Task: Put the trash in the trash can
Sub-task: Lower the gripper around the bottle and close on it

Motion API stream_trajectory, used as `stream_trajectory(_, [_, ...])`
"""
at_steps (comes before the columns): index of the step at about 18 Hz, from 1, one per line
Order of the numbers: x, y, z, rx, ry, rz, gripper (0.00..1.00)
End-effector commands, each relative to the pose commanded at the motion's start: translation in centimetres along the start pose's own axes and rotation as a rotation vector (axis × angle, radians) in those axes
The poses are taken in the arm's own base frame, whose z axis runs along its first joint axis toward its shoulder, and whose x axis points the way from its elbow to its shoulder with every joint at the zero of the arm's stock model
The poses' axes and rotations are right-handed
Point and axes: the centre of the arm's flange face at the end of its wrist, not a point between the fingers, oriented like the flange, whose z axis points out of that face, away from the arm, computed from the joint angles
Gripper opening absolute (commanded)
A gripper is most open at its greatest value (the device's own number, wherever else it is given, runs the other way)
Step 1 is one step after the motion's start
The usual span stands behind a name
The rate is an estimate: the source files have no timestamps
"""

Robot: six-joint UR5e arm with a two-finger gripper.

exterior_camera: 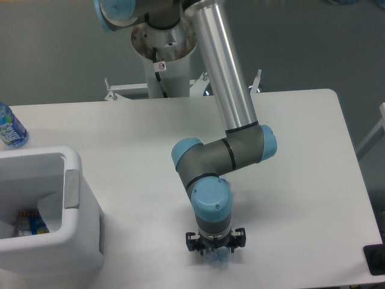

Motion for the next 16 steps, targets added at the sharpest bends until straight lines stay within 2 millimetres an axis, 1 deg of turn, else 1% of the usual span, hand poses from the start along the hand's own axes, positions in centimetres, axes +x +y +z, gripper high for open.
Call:
stream_trajectory(3, [0.00,0.04,-0.05,0.000,-0.001,0.002,0.73])
stream_trajectory(4, [-0.02,-0.01,-0.11,0.001,-0.002,0.000,0.70])
stream_trajectory(5, [-0.01,0.03,-0.16,0.001,-0.002,0.001,0.70])
stream_trajectory(6, [-0.02,0.02,-0.27,0.002,-0.002,0.001,0.66])
stream_trajectory(7, [-0.04,-0.03,-0.34,0.004,-0.003,0.001,0.66])
stream_trajectory(8, [-0.05,-0.04,-0.45,0.005,-0.003,0.001,0.63])
stream_trajectory(13, [-0.07,-0.05,-0.66,0.007,-0.004,0.001,0.59])
stream_trajectory(15, [0.02,-0.12,-0.73,0.008,-0.004,0.003,0.53])
stream_trajectory(16, [0.02,-0.12,-0.73,0.008,-0.004,0.003,0.53])
